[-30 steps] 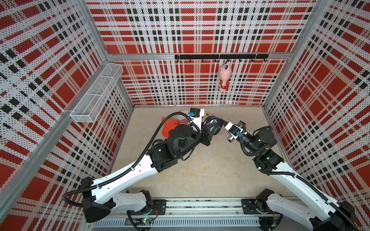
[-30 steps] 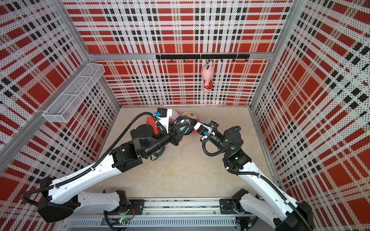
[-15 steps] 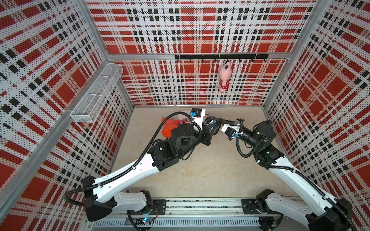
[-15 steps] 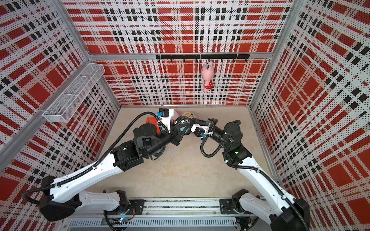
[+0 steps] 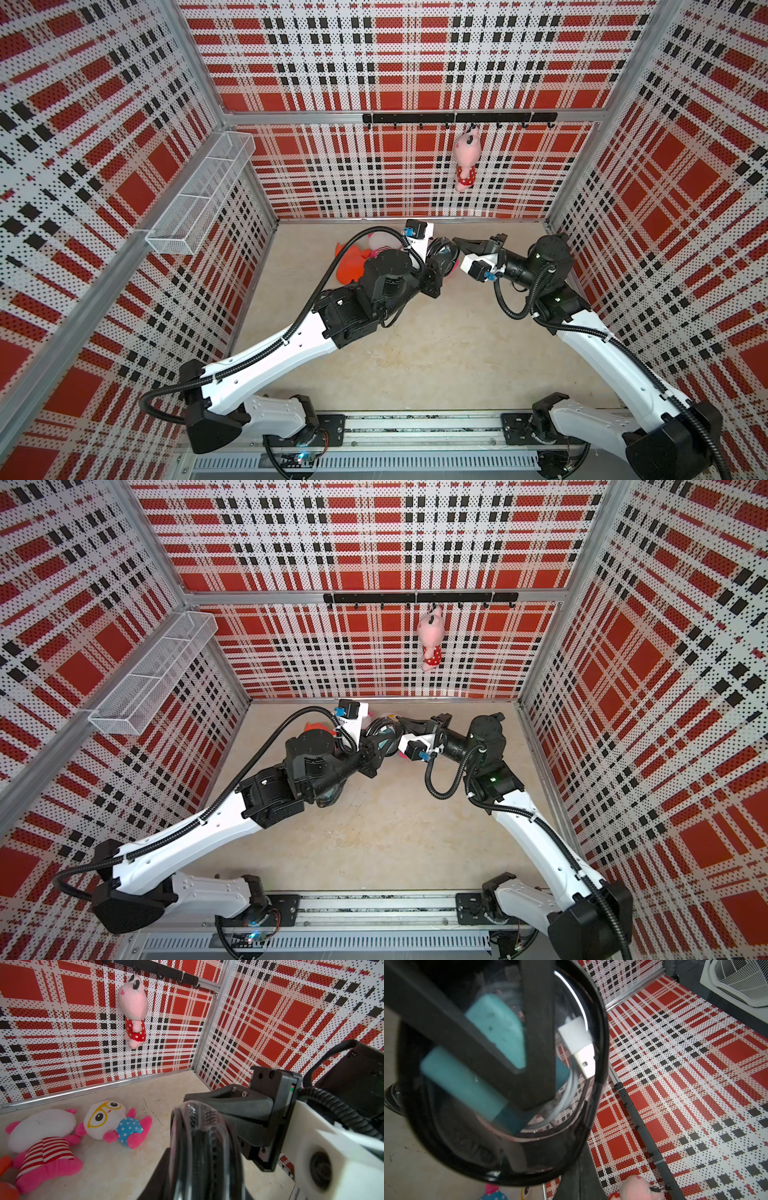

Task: Pack away charging kits
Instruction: Zip the zipper on the storage bag.

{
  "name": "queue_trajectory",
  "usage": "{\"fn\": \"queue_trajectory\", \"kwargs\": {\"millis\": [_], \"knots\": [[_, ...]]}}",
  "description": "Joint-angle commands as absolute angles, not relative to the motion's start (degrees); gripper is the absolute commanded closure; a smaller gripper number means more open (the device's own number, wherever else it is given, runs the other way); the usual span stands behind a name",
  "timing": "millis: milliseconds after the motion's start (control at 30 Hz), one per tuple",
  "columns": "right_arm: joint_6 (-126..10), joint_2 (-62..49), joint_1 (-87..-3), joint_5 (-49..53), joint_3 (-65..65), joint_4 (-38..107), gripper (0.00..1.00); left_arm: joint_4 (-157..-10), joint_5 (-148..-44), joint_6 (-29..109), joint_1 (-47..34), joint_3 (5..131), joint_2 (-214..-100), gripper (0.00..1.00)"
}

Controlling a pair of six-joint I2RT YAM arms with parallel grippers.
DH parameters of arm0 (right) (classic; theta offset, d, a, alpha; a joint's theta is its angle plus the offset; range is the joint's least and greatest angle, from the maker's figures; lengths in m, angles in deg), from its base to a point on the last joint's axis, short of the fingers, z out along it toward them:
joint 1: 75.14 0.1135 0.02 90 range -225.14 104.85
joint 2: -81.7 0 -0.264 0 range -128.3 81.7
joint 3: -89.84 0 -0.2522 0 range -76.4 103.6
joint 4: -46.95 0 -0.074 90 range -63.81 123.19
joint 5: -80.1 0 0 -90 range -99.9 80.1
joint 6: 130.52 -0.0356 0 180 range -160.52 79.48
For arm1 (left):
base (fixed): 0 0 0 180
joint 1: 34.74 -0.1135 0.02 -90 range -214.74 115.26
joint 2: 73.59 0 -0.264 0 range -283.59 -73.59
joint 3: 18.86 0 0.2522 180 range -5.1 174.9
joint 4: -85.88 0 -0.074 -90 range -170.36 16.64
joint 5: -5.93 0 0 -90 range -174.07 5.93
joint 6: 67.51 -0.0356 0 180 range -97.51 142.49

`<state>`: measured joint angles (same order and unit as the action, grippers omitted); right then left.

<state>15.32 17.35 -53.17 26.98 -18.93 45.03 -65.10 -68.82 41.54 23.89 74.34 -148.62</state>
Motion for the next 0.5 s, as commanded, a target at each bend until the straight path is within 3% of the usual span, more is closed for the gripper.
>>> {"fn": "queue_trajectory", "kwargs": {"millis": [0,167,267,300,333,367,400,433,467], "knots": [[20.4,17.8,-53.35,34.06,-16.77,48.83,1.0,-59.63,-71.4,40.23,23.01,75.53,-151.84,1.0],[21.65,18.43,-53.35,37.2,-17.51,50.34,1.0,-59.54,-73.12,40.57,21.09,75.81,-154.55,1.0],[15.55,18.68,-53.35,35.56,-19.41,57.22,0.96,-61.01,-75.05,41.18,20.16,74.74,-155.71,1.0],[11.93,18.72,-53.35,34.43,-20.29,60.7,0.86,-61.68,-75.57,41.42,19.88,74.18,-156.14,1.0],[7.02,18.73,-53.35,31.74,-21.37,64.73,0.64,-62.62,-75.76,41.91,19.6,73.38,-156.52,1.0],[2.07,18.61,-53.3,28.38,-22.25,68.74,0.5,-64.03,-75.79,42.58,19.15,72.5,-156.8,1.0],[-3.99,18.49,-53.35,23.88,-23.12,72.6,0.26,-66.06,-75.93,43.27,18.33,71.23,-157.08,1.0],[-10.5,18.57,-53.34,18.92,-23.57,74.16,0.09,-68.96,-75.73,46.15,17.29,69.51,-157.35,1.0],[-15.6,18.81,-53.3,14.91,-23.6,73.36,0.0,-72.55,-76.12,48.0,16.23,67.48,-157.56,1.0]]}}
